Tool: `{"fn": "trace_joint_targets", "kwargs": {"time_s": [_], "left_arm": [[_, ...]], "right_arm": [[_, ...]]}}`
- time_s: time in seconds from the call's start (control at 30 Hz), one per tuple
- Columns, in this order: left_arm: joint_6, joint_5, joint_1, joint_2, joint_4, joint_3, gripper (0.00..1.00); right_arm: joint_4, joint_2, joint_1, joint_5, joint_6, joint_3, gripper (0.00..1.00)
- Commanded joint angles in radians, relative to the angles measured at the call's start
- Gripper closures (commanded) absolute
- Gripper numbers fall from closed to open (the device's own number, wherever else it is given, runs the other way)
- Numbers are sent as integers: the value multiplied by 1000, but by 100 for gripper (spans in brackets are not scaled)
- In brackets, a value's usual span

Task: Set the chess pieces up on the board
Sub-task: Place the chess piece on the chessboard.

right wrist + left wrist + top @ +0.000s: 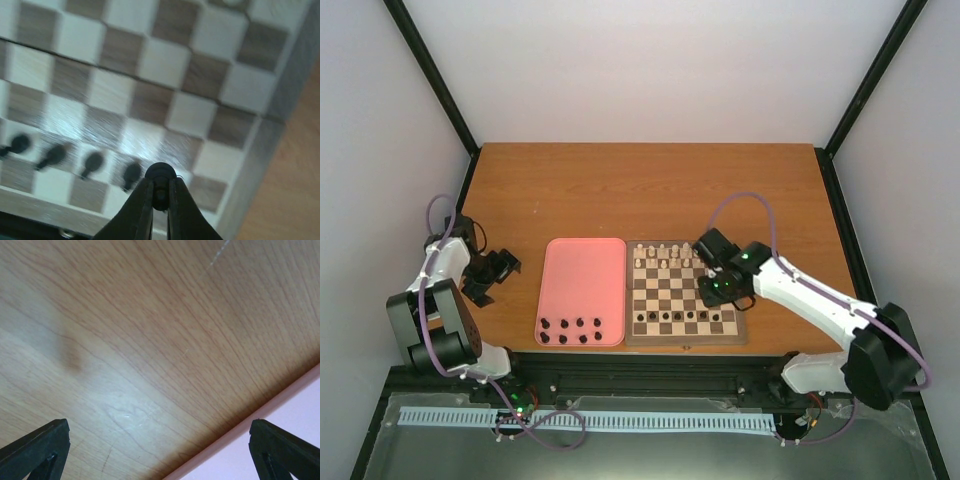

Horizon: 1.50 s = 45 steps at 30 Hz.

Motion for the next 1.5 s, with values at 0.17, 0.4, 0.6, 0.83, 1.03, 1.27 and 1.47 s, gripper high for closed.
{"fn": "trace_joint_targets", "kwargs": {"time_s": [0.17, 0.4, 0.6, 0.83, 1.03, 1.27, 1.47], "left_arm": [[21, 24, -38, 19, 23, 39, 0], [30, 12, -51, 16, 23, 36, 0], [35, 10, -53, 12, 23, 28, 0], [34, 10, -56, 16, 23, 31, 0], [36, 8, -57, 15, 23, 27, 0], [37, 8, -57, 18, 26, 23, 0], [38, 8, -57, 20, 27, 23, 0]], "right_arm": [[-92, -124, -69, 75, 179, -142, 97], [-64, -100, -74, 27, 217, -191, 97], [-36, -91, -78, 22, 223, -222, 97], [-7, -80, -80, 15, 222, -245, 97], [6, -59, -81, 17, 218, -241, 97], [10, -48, -83, 19, 215, -242, 95], [8, -48, -83, 17, 209, -242, 90]]}}
